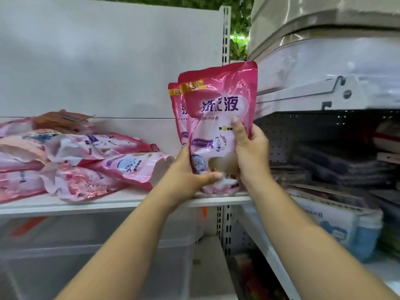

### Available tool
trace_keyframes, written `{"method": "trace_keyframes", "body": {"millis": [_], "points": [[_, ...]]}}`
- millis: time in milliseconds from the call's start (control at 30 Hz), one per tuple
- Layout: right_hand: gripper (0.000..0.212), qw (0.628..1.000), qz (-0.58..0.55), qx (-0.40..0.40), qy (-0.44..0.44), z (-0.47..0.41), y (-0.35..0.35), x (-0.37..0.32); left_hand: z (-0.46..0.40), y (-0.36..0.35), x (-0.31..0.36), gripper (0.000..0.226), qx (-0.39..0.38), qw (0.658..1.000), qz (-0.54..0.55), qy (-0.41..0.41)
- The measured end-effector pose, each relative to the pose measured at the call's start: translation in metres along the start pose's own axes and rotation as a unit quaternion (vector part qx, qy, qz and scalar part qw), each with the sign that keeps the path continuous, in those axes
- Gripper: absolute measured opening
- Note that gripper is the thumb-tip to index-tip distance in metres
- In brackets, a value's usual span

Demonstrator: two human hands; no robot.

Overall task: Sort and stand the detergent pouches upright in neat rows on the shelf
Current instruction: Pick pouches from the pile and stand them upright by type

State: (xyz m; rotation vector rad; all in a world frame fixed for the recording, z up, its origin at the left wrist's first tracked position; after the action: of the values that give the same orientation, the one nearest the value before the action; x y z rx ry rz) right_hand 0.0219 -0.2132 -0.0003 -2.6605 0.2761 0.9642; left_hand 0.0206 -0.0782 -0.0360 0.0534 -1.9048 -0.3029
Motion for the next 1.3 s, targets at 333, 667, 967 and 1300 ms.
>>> {"method": "trace_keyframes", "body": {"millis": [333, 667, 967, 1300], "points": [[0.027, 0.998, 0.052, 0.03, 0.001, 0.002, -0.002, 0.005, 0.005, 0.001, 0.008, 0.053, 0.092, 0.992, -0.089, -0.005], [0.05, 0.962, 0.226, 0.069, 0.135, 0.044, -0.005, -0.041, 0.064, 0.044, 0.031, 0.064, 0.1, 0.941, -0.29, -0.142], [0.027, 0.928, 0.258, -0.239, 0.119, 0.042, -0.134, -0.038, 0.023, 0.205, 0.029, 0.048, 0.19, 0.853, -0.468, -0.128], [0.068, 0.728, 0.531, -0.416, -0.126, 0.015, -0.198, 0.0, 0.004, 0.245, 0.0, 0.081, 0.134, 0.864, -0.451, -0.18]]}}
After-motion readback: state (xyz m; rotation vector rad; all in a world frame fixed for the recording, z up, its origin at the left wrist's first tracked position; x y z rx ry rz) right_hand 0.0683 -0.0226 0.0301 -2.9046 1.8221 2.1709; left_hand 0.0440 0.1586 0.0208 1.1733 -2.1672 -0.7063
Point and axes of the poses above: each hand's wrist, its own z-axis away from the middle knuckle, its own y-axis out of the back of the hand, x = y × z, the point moved 5 cm from there along -z, towards the middle knuckle, and after that the axes turned 8 degrees about y, right-handed, at the moved point
